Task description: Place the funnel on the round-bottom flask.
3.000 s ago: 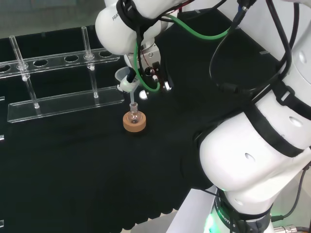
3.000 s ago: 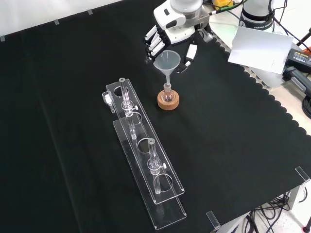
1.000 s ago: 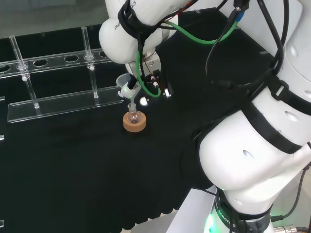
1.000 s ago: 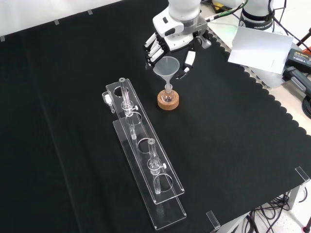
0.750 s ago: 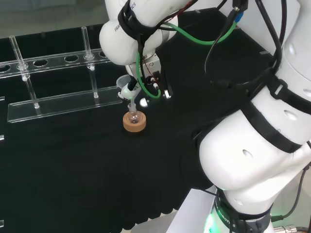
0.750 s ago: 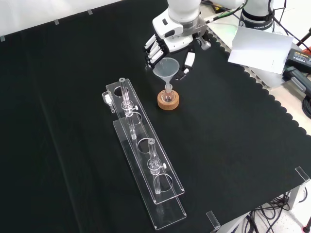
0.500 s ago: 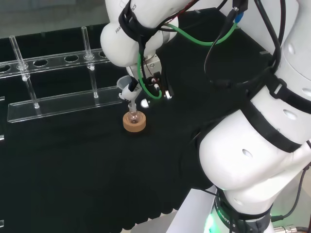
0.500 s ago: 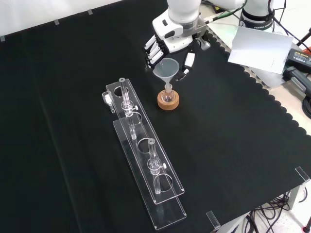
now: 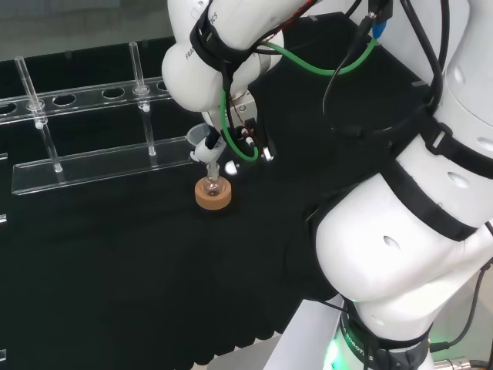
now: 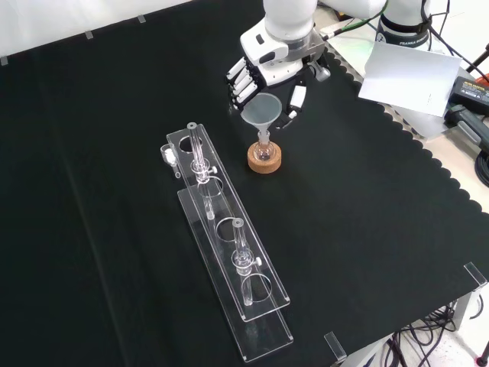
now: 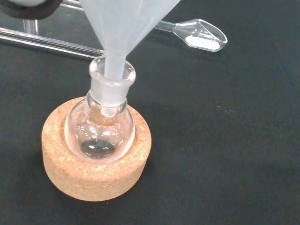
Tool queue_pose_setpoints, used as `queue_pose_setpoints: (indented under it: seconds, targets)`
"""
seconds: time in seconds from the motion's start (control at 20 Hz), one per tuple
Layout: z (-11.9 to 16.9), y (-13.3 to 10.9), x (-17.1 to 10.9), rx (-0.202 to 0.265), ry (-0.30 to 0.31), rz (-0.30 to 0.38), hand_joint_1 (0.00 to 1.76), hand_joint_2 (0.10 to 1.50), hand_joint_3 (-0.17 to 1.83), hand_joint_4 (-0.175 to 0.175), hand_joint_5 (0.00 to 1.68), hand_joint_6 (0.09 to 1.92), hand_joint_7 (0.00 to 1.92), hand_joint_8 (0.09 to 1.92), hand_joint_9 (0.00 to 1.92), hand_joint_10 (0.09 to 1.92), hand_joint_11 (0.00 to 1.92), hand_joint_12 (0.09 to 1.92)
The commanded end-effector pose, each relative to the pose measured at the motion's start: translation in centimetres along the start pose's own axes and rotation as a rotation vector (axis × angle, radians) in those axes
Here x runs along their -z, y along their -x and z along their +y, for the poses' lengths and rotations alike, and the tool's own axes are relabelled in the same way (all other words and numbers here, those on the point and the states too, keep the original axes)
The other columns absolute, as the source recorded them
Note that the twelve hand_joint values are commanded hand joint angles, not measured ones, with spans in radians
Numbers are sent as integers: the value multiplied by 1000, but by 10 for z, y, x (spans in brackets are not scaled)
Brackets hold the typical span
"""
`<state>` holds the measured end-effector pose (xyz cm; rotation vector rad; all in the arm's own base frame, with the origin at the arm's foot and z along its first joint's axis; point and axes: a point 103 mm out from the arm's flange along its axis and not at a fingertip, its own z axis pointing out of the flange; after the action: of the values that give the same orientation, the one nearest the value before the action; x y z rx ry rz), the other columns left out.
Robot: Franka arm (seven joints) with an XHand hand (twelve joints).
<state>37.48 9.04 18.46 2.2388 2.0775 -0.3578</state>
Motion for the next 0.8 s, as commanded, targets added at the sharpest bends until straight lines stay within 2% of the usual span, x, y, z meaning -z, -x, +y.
queue_pose_setpoints:
  seconds: [0.05, 0.8]
  targets:
    - [0, -1, 0, 5, -4, 3, 852, 735, 599, -34, 873, 784, 635, 737, 804, 492, 510, 1240]
    - [0, 0, -1, 16, -1, -1, 823, 725, 609, -33, 817, 814, 602, 743, 747, 540, 467, 1273]
